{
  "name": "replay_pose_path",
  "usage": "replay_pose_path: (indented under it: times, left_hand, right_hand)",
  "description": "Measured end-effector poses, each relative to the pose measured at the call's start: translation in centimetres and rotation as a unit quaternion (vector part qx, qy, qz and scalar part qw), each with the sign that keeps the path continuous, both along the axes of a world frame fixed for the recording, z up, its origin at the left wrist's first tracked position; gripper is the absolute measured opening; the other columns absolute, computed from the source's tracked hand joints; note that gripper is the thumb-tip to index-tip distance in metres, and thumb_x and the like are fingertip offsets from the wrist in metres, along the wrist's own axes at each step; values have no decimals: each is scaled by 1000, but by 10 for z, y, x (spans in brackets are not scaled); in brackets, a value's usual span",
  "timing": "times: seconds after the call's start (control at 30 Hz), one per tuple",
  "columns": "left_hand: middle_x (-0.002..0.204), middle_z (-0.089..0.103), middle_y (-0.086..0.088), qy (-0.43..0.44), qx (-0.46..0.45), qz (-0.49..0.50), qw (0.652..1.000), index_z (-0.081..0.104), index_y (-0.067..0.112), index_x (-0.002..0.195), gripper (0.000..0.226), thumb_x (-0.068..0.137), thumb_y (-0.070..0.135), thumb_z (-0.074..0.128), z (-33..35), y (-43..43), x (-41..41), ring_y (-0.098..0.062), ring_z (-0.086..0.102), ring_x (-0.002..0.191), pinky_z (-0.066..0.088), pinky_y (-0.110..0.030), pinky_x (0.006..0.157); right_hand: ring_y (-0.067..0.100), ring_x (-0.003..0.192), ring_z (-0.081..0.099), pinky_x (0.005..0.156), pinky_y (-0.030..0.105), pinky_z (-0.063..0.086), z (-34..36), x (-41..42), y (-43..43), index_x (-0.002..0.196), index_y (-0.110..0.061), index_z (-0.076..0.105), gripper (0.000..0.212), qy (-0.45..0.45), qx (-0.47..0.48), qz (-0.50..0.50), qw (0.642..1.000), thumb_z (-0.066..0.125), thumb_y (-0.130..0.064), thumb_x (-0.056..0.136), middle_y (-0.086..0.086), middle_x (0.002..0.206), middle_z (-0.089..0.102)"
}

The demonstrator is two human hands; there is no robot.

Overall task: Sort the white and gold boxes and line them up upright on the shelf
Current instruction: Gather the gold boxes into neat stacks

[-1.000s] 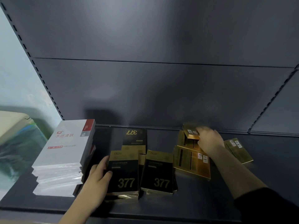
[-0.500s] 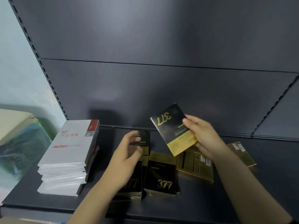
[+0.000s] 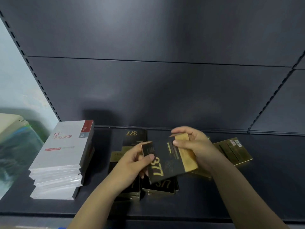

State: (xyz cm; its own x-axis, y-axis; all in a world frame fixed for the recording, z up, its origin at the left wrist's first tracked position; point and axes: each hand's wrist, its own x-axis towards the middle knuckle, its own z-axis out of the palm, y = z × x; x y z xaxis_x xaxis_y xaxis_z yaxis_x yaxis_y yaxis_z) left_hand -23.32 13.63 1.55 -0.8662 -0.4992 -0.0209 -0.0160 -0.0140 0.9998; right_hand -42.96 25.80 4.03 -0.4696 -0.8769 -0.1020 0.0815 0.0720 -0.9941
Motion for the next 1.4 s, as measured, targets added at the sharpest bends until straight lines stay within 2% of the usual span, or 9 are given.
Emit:
replay_pose_path:
  times: [0.13, 0.27, 0.4, 0.5, 0.67, 0.83, 1.03, 1.23, 1.4]
  left_hand:
    - [57, 58, 0, 22, 54, 132, 990, 56, 26, 121, 36, 91, 7, 62, -11, -1, -4, -16, 58, 46, 50, -24, 43]
    - [82, 73, 0, 4, 37, 128, 991, 58, 31, 106, 33, 85, 9, 71, -19, 2, 1, -19, 73, 72, 58, -24, 58]
    - [100, 63, 10, -107, -187, 167, 962, 67, 40, 80, 11, 85, 30, 66, -25, -3, 1, -10, 57, 103, 44, -28, 89]
    - [98, 65, 5, -119, -184, 184, 958, 69, 38, 76, 16, 87, 29, 62, -15, -22, -2, -15, 59, 98, 46, -35, 88]
    - [112, 63, -6, -209, -199, 200, 936, 61, 25, 99, 11, 89, 28, 59, -7, -77, -32, -27, 59, 106, 47, -38, 88]
    - [136, 52, -19, -424, -232, 100, 870, 39, 9, 142, 50, 98, 32, 47, -14, -118, -68, -32, 54, 112, 46, -39, 94]
    - [161, 14, -19, -541, -263, 37, 798, 5, 18, 156, 91, 89, 65, 46, -18, -117, -99, -39, 18, 146, 24, -48, 115]
    - [140, 50, -17, -394, -189, 80, 896, 31, 8, 145, 73, 87, 33, 68, -25, -98, -138, -34, 50, 125, 43, -45, 105]
    - [150, 43, -11, -384, -217, -17, 897, 31, 13, 150, 83, 80, 18, 77, -23, -92, -152, -31, 43, 134, 38, -39, 105]
  right_hand:
    - [28, 98, 70, 76, 38, 58, -13, 5, -6, 111, -12, 64, 38, -152, 12, -114, 982, 73, -21, 75, 15, 113, 67]
    - [32, 99, 69, 71, 40, 60, -34, 29, -12, 121, -4, 48, 44, -237, -5, -77, 968, 67, 4, 82, 21, 117, 63]
    - [29, 100, 68, 90, 50, 54, -45, 25, -14, 114, -11, 49, 39, -86, 62, -117, 987, 69, 2, 82, 16, 113, 66]
    - [22, 103, 65, 97, 46, 51, -52, 28, -11, 113, -18, 55, 40, 56, 131, -52, 988, 75, -8, 80, 9, 116, 63]
    - [15, 124, 36, 106, 37, 36, -64, 34, -19, 139, -26, 39, 74, 362, 217, -117, 899, 74, -46, 77, -6, 128, 31]
    - [18, 114, 41, 100, 41, 42, -66, 18, 8, 124, -24, 46, 48, 359, 289, -169, 871, 66, -41, 84, 1, 124, 39]
    - [36, 137, 29, 109, 49, 30, -71, 2, 49, 143, -18, 21, 80, 334, 453, -134, 816, 55, -60, 84, 14, 147, 31]
    - [24, 123, 41, 97, 41, 40, -76, 7, 54, 133, -22, 36, 63, 211, 264, -221, 915, 72, -26, 82, 3, 130, 42]
    - [7, 103, 53, 76, 17, 43, -79, -2, 58, 115, -27, 49, 48, 116, 111, -330, 930, 74, -7, 80, -7, 117, 48]
